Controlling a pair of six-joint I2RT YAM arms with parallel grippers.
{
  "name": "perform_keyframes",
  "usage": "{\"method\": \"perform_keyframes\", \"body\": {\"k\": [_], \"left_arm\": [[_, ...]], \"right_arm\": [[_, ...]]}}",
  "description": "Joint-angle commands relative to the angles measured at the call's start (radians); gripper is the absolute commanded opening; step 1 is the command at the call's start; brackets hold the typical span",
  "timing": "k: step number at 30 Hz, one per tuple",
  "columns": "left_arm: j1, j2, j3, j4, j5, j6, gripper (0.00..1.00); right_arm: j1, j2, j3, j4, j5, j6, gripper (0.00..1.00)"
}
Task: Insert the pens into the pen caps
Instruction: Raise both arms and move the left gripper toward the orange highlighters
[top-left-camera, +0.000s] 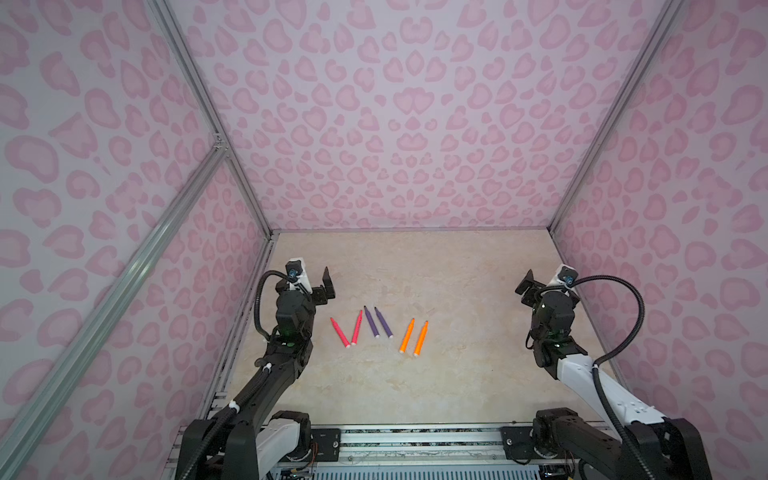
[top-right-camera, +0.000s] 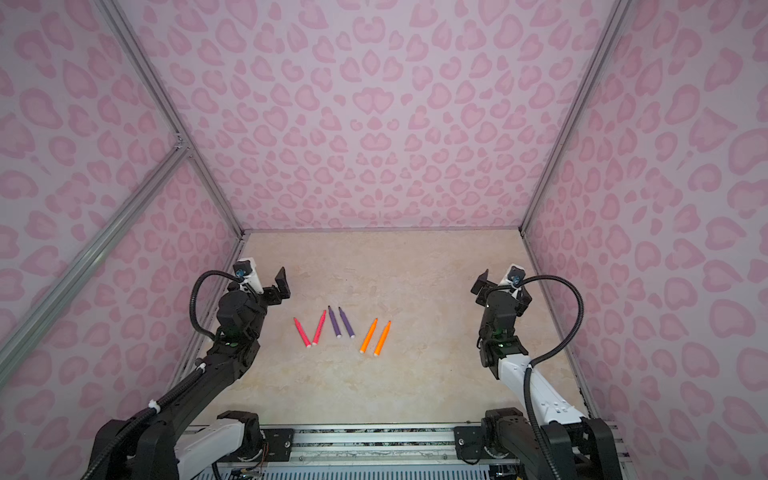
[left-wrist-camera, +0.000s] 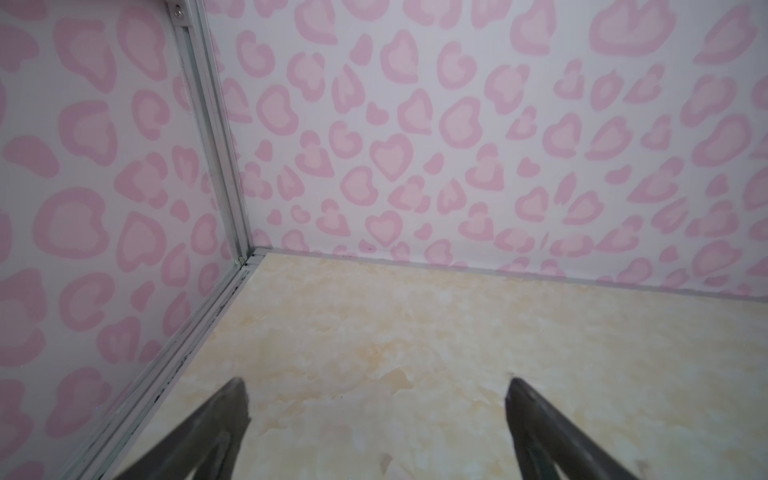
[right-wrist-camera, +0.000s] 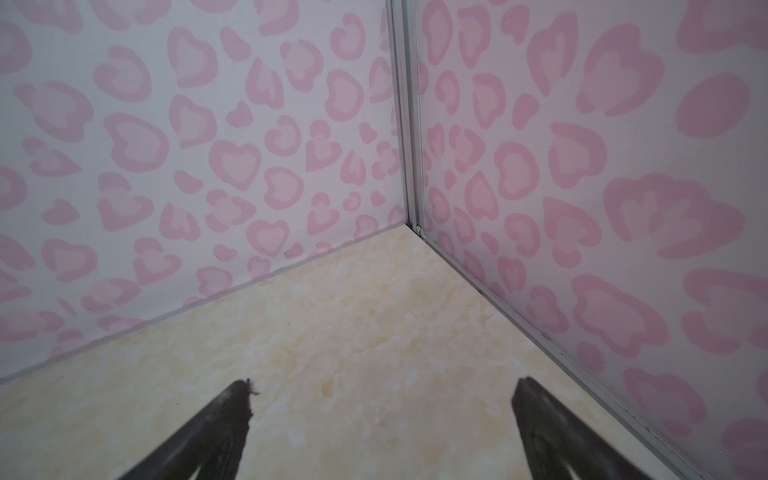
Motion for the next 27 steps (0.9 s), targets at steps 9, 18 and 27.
{"method": "perform_keyframes", "body": {"k": [9, 18, 27], "left_arm": [[0.001, -0.359, 0.146, -0.382, 0.329, -0.315, 0.98], [0.002, -0.286, 0.262, -0.668, 0.411, -0.532, 1.00], [-0.282, -0.010, 0.231, -0.766, 0.337, -0.400, 0.83]], "right_arm": [[-0.042, -0.354, -0.118, -0.227, -0.187, 0.247, 1.00], [-0.031, -0.437, -0.082, -0.294, -0.376, 0.361, 1.00], [-0.021, -0.417, 0.081, -0.581, -0.441, 0.419, 0.95]]}}
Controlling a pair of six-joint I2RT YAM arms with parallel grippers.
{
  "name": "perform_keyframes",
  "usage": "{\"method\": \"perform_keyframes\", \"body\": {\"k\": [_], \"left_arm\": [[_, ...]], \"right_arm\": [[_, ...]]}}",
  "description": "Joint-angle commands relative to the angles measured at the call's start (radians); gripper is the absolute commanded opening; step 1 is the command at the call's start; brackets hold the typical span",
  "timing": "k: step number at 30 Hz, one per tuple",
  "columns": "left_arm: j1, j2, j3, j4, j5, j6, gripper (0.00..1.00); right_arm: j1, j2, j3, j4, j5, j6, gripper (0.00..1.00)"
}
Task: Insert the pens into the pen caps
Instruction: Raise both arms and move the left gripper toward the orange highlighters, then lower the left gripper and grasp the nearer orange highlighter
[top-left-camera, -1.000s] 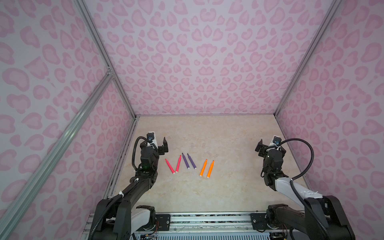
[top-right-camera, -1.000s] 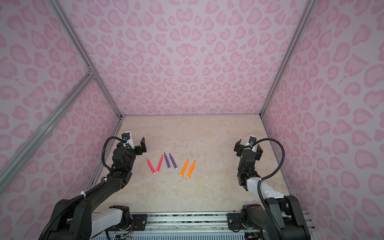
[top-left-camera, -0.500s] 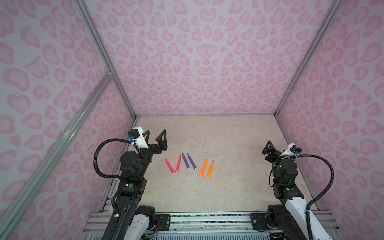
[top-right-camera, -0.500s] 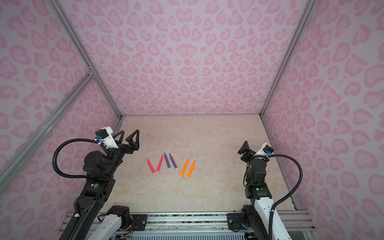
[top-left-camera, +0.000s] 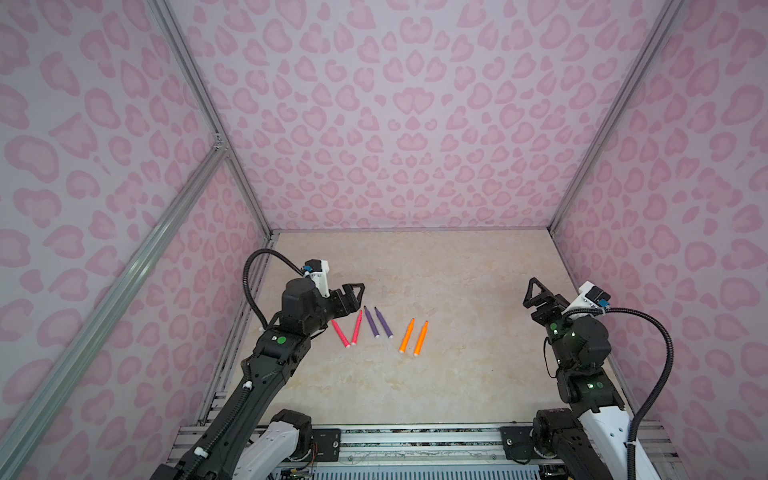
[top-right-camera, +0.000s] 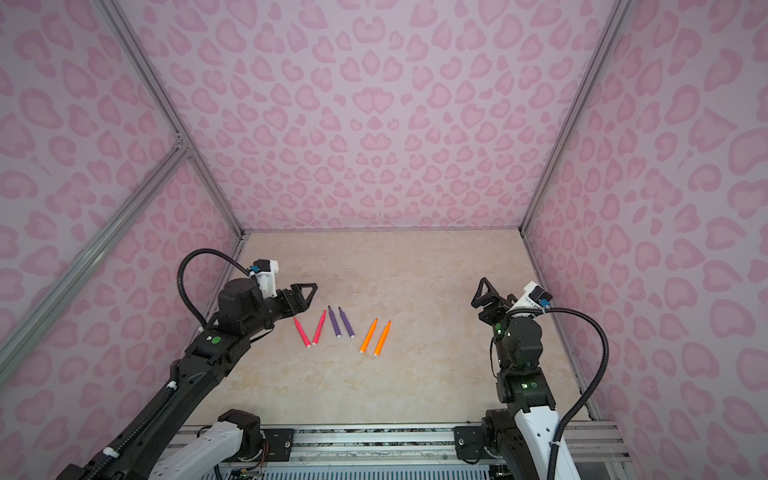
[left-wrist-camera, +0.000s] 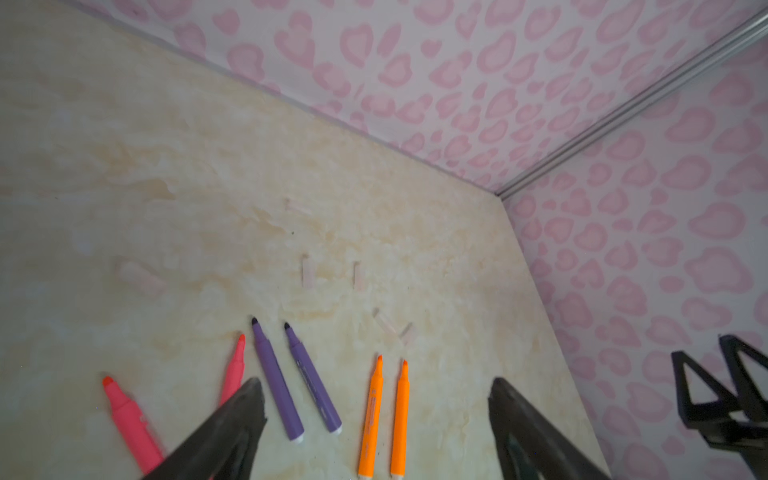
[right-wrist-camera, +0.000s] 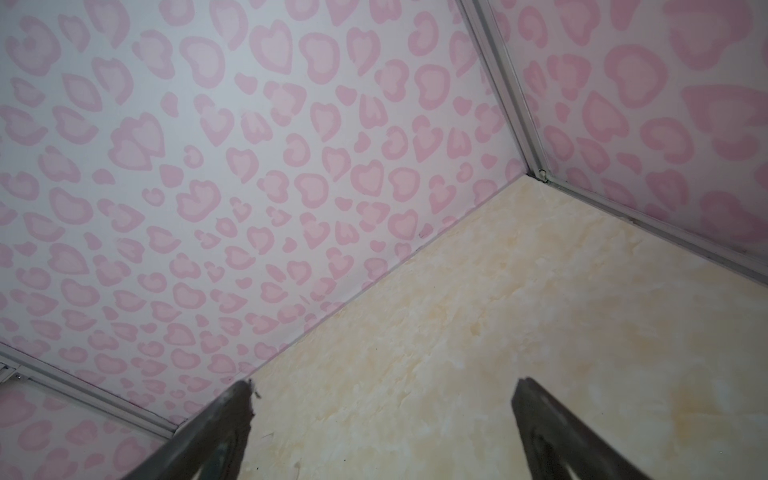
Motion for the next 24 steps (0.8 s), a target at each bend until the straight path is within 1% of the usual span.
{"method": "perform_keyframes", "body": {"k": [1, 3, 4, 6, 7, 8, 10, 12, 15, 17, 24], "left_arm": [[-0.133, 0.093, -0.007, -0.027, -0.097, 0.068, 0.83], [-0.237, 0.185, 0.045, -0.059, -0.173, 0.102, 0.81], [-0.276, 0.230, 0.075, -0.076, -0.194, 0.126, 0.79], [-0.364, 0.331, 0.138, -0.122, -0.288, 0.163, 0.77], [-0.393, 0.378, 0.168, -0.142, -0.324, 0.175, 0.76], [-0.411, 0.422, 0.193, -0.158, -0.337, 0.188, 0.75], [-0.430, 0.494, 0.233, -0.179, -0.327, 0.205, 0.71], [-0.440, 0.553, 0.266, -0.200, -0.294, 0.219, 0.70], [-0.457, 0.621, 0.309, -0.228, -0.257, 0.230, 0.67], [-0.475, 0.653, 0.322, -0.230, -0.254, 0.234, 0.67], [-0.519, 0.792, 0.391, -0.248, -0.259, 0.243, 0.63]], "right_arm": [[0.016, 0.072, 0.065, -0.149, -0.081, 0.024, 0.94], [0.047, 0.141, 0.103, -0.180, -0.088, 0.017, 0.93], [0.066, 0.177, 0.125, -0.201, -0.084, 0.001, 0.93], [0.100, 0.243, 0.169, -0.240, -0.078, -0.054, 0.93], [0.114, 0.278, 0.192, -0.271, -0.074, -0.099, 0.93], [0.128, 0.314, 0.222, -0.316, -0.034, -0.108, 0.93], [0.141, 0.365, 0.259, -0.358, 0.031, -0.078, 0.93], [0.143, 0.404, 0.260, -0.329, 0.016, -0.057, 0.94], [0.147, 0.451, 0.259, -0.280, -0.057, -0.066, 0.94], [0.159, 0.485, 0.278, -0.289, -0.080, -0.082, 0.91], [0.177, 0.591, 0.329, -0.337, -0.047, -0.109, 0.81]]}}
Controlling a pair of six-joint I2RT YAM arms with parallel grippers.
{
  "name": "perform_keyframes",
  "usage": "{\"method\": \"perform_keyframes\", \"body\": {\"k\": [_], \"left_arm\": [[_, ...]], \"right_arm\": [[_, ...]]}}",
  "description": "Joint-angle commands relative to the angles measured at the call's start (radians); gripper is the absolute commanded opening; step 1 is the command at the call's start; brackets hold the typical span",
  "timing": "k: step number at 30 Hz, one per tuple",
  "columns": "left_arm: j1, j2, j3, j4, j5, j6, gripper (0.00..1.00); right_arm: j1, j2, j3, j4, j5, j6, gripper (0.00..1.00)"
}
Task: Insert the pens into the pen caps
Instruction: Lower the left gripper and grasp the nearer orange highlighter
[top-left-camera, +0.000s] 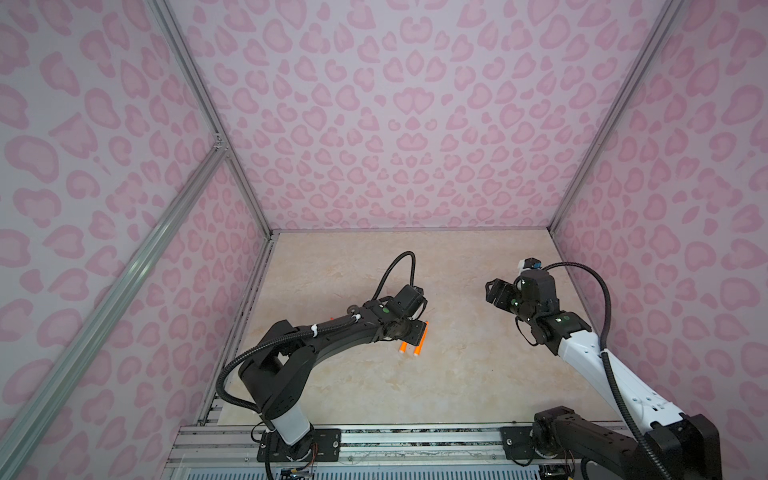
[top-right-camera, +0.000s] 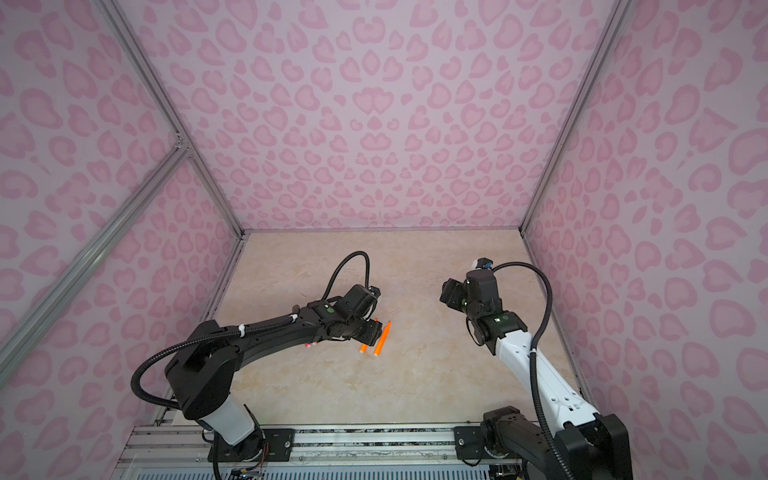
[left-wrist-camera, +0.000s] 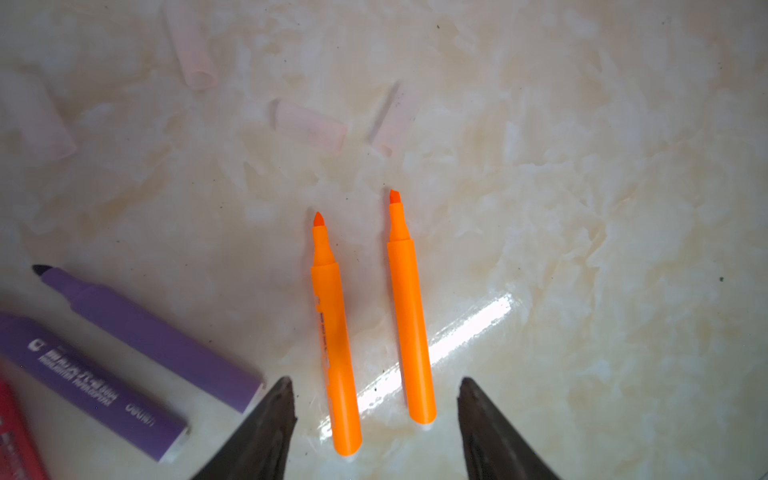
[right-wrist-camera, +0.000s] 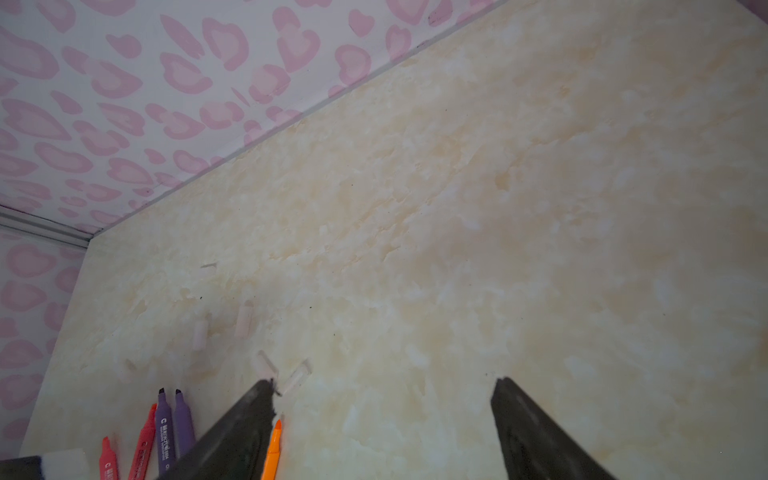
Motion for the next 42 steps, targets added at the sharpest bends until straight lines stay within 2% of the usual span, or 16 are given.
{"method": "perform_keyframes", "body": {"k": [1, 7, 18, 24, 33, 42], "left_arm": [[-0.014, 0.073, 0.041, -0.029, 0.004, 0.018, 0.62], [-0.049, 0.169, 0.108, -0.062, -0.043, 0.023, 0.59], [-0.057, 0.213, 0.140, -0.100, -0.085, 0.018, 0.58], [-0.057, 0.238, 0.154, -0.103, -0.063, 0.020, 0.52], [-0.059, 0.254, 0.164, -0.109, -0.026, 0.013, 0.51], [-0.059, 0.260, 0.168, -0.116, -0.013, 0.007, 0.43]], "right_arm": [[0.006, 0.037, 0.017, -0.041, 0.009, -0.026, 0.80], [0.006, 0.020, 0.003, -0.045, 0.023, -0.034, 0.79], [0.011, -0.001, -0.008, -0.047, 0.034, -0.036, 0.78], [0.011, -0.009, -0.010, -0.048, 0.041, -0.036, 0.78], [0.012, -0.011, -0.009, -0.053, 0.054, -0.036, 0.78], [0.012, -0.011, -0.011, -0.057, 0.061, -0.036, 0.78]]}}
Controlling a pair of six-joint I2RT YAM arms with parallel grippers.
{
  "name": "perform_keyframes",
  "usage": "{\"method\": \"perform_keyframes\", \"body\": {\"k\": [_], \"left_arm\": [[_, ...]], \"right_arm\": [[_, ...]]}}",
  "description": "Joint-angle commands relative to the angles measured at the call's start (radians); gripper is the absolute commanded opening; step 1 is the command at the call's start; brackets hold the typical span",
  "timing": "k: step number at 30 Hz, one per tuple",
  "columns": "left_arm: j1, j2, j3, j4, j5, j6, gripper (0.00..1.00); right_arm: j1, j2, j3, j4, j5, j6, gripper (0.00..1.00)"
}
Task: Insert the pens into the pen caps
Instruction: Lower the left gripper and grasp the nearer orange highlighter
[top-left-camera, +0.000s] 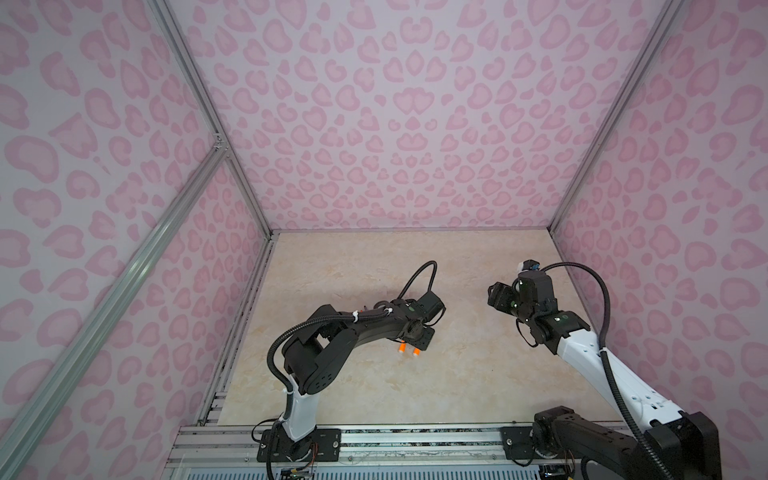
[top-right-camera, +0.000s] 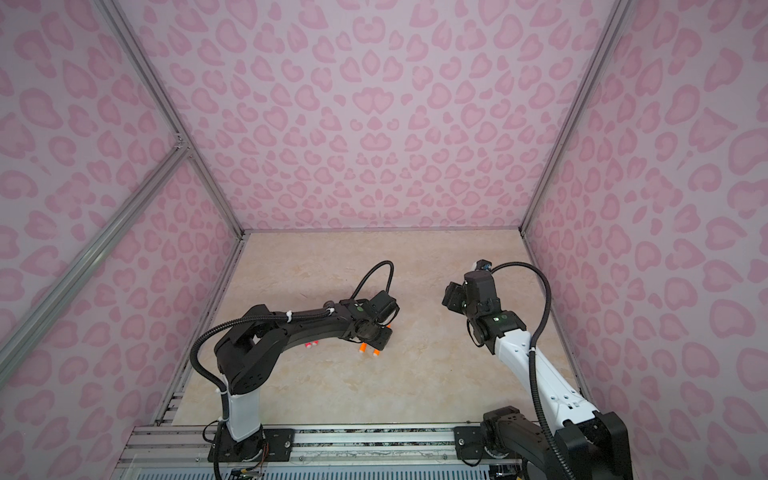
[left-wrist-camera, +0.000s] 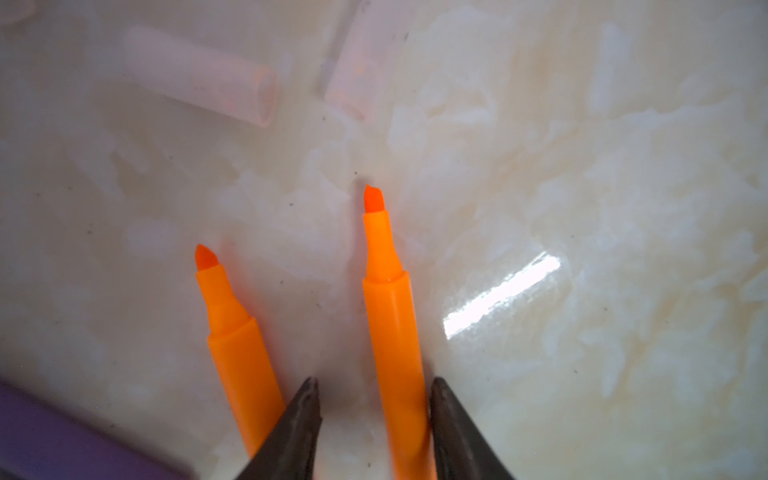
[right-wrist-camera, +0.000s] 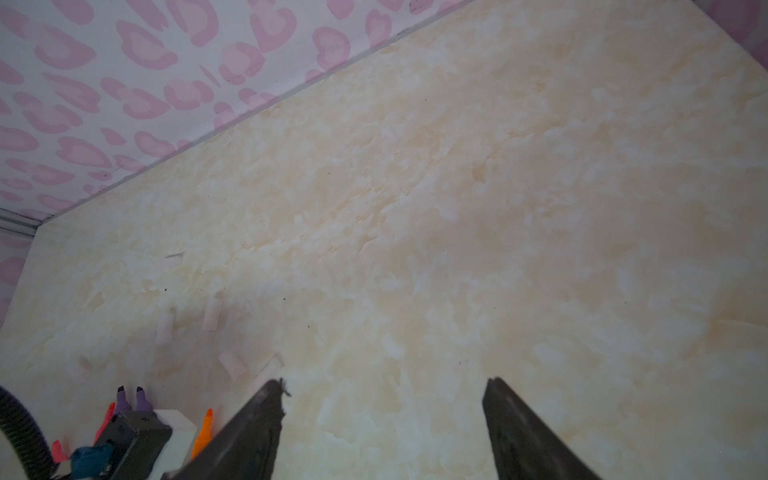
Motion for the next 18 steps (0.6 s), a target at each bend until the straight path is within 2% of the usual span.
{"method": "perform_keyframes", "body": {"k": [1, 18], "left_arm": [[-0.001, 0.017, 0.008, -0.029, 0.038, -0.010, 0.43], [-0.001, 0.030, 0.034, -0.125, 0.015, -0.026, 0.38]], "right_arm": [[0.001, 0.000, -0.007, -0.015, 0.011, -0.006, 0.78], [0.000, 0.002, -0.005, -0.020, 0.024, -0.006, 0.77]]}}
